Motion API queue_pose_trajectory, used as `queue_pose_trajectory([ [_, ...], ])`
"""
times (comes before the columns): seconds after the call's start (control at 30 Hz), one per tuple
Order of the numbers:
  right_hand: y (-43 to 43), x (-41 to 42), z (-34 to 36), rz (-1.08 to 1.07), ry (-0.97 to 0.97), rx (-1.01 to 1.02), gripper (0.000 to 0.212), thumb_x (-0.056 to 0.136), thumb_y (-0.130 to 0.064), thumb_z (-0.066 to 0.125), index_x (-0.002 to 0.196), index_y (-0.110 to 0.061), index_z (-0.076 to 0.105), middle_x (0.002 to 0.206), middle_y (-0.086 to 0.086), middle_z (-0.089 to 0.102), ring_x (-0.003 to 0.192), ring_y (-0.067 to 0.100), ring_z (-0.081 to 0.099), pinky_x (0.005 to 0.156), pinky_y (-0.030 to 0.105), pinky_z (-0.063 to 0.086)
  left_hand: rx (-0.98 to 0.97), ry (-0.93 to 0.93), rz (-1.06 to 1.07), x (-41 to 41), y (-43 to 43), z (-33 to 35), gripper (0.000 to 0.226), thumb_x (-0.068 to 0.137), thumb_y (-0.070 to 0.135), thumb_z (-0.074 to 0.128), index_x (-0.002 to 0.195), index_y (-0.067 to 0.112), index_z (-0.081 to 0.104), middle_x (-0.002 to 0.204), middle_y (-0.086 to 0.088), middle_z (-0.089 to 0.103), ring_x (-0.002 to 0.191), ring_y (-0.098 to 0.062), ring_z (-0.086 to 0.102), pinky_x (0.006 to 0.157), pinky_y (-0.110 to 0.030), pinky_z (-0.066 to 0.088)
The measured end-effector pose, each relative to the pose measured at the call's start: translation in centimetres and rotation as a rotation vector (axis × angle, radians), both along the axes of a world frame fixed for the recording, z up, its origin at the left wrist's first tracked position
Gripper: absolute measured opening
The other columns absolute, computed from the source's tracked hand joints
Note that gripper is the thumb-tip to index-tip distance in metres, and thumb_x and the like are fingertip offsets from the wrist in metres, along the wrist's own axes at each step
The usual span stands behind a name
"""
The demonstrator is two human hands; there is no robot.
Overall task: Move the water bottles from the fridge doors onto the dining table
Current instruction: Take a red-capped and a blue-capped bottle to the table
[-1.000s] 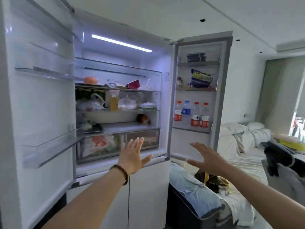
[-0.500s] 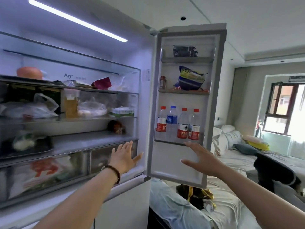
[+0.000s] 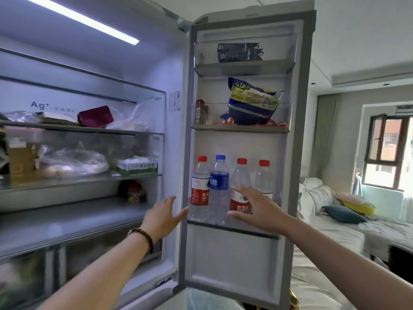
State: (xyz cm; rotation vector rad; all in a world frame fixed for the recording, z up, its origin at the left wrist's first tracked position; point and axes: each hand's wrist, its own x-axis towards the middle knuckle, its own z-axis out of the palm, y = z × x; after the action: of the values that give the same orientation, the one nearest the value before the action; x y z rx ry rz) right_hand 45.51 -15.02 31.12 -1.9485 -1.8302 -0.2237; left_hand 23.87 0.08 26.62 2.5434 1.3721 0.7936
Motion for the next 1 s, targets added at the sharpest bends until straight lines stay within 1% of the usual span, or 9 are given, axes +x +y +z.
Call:
queue_pose_trajectory([
  [0.17,5.2,3.0,2.4,0.040,-0.016,0.098,0.077,0.081,-0.063,0.053,0.145,-0.034,0.022,0.155,-0.009,0.023,0.140,0.012,0.026,0.112,0.039,0.027,0.143,-0.006,0.017,3.8,3.3,3.7,0.078,0.086,0.066,0.034,0.147,0.020,0.020,0.147,-0.007,0.039,0.131,-0.022,0.042,0.099,-0.039,0.043],
  [0.37,9.7,3.5,3.4,0.071,-0.058,0.152,0.075,0.083,-0.060,0.052,0.146,-0.034,0.020,0.156,-0.010,0.021,0.141,0.010,0.022,0.112,0.033,0.022,0.206,-0.052,-0.045,7.0,7.4,6.1,0.078,0.085,0.066,0.036,0.147,0.020,0.021,0.149,-0.005,0.037,0.133,-0.021,0.040,0.102,-0.040,0.041],
  [0.47,11.3,3.3,3.8,0.057,-0.027,0.180,0.077,0.082,-0.058,0.055,0.146,-0.035,0.018,0.157,-0.010,0.016,0.142,0.011,0.020,0.112,0.034,0.022,0.229,-0.086,-0.125,8.4,9.3,6.6,0.075,0.084,0.065,0.038,0.143,0.021,0.027,0.145,-0.004,0.043,0.129,-0.020,0.044,0.100,-0.040,0.044],
  [0.57,13.2,3.0,4.0,0.053,0.067,0.224,0.080,0.081,-0.056,0.058,0.146,-0.035,0.017,0.157,-0.011,0.012,0.142,0.010,0.020,0.111,0.033,0.024,0.194,-0.144,-0.229,9.6,11.0,6.6,0.069,0.084,0.066,0.039,0.135,0.020,0.038,0.133,-0.002,0.054,0.116,-0.018,0.053,0.092,-0.038,0.049],
  [0.67,15.3,2.3,3.9,0.027,0.247,0.282,0.079,0.083,-0.050,0.059,0.147,-0.030,0.017,0.155,-0.006,0.020,0.140,0.013,0.026,0.110,0.033,0.030,0.061,-0.324,-0.389,10.7,12.2,6.3,0.056,0.088,0.058,0.042,0.128,0.019,0.045,0.115,0.005,0.060,0.101,-0.013,0.059,0.076,-0.027,0.051],
  [0.73,16.5,1.7,3.6,-0.024,0.364,0.341,0.072,0.086,-0.045,0.058,0.145,-0.029,0.022,0.151,-0.004,0.029,0.135,0.015,0.033,0.102,0.029,0.034,-0.093,-0.495,-0.512,11.3,12.9,5.8,0.041,0.090,0.049,0.046,0.121,0.022,0.049,0.104,0.012,0.060,0.093,-0.006,0.061,0.065,-0.014,0.047],
  [0.77,17.1,1.4,3.4,-0.047,0.404,0.373,0.066,0.087,-0.043,0.057,0.143,-0.029,0.025,0.147,-0.002,0.035,0.132,0.016,0.038,0.098,0.027,0.036,-0.146,-0.571,-0.563,11.6,13.2,5.6,0.037,0.090,0.047,0.048,0.117,0.023,0.050,0.104,0.011,0.062,0.090,-0.003,0.061,0.062,-0.013,0.047],
  [0.9,18.8,0.6,2.2,-0.077,0.516,0.509,0.046,0.090,-0.040,0.053,0.132,-0.033,0.034,0.129,-0.001,0.050,0.116,0.017,0.051,0.094,0.031,0.046,-0.285,-0.835,-0.675,12.6,14.0,5.0,0.034,0.089,0.043,0.053,0.113,0.020,0.057,0.105,0.001,0.068,0.091,-0.010,0.066,0.073,-0.027,0.054],
  [1.0,19.5,0.2,1.5,-0.088,0.589,0.645,0.044,0.088,-0.042,0.055,0.129,-0.031,0.040,0.117,-0.004,0.056,0.106,0.011,0.055,0.092,0.026,0.047,-0.310,-0.959,-0.725,12.7,13.9,4.7,0.028,0.090,0.039,0.053,0.106,0.018,0.060,0.097,0.000,0.069,0.086,-0.010,0.067,0.069,-0.021,0.053],
])
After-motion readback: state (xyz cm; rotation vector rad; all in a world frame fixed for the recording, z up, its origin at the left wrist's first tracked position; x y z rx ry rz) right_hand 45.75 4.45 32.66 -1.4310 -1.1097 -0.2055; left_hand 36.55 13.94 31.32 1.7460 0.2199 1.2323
